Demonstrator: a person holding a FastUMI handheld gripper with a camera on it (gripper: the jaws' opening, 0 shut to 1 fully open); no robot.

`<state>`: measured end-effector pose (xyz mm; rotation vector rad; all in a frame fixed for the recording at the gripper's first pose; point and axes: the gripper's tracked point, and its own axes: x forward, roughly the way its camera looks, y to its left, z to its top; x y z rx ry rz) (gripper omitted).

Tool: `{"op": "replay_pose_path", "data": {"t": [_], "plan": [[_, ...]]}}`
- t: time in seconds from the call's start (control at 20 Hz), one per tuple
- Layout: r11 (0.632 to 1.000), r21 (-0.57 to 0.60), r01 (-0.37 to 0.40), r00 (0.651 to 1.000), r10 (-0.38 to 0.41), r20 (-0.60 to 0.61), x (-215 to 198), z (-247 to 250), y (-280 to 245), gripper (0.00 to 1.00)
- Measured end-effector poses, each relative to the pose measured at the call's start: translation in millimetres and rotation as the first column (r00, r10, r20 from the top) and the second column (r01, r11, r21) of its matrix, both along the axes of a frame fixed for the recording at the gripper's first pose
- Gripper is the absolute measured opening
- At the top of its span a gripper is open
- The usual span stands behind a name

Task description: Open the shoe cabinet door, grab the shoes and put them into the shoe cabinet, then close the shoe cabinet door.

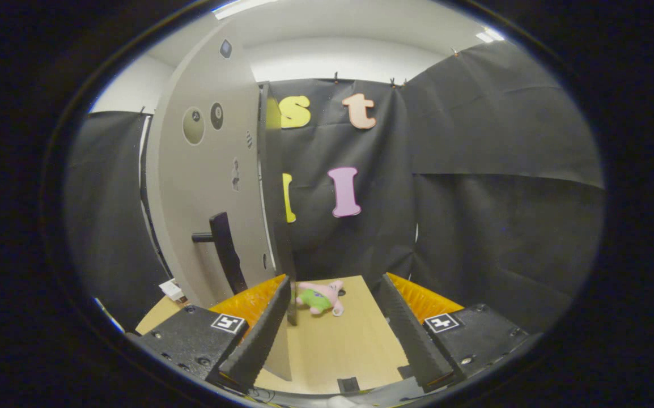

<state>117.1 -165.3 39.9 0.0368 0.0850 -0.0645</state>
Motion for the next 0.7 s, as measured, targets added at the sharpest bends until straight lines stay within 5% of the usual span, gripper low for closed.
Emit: {"op": "replay_pose_path", "data": {"t": [0.35,0.7], "plan": [[0.987,-0.006,-0.161,0.987,0.161,0.004,32,5,25,1.00],[0.971,-0.068,-0.231,0.973,0.232,0.004,35,10,38,0.97]]}}
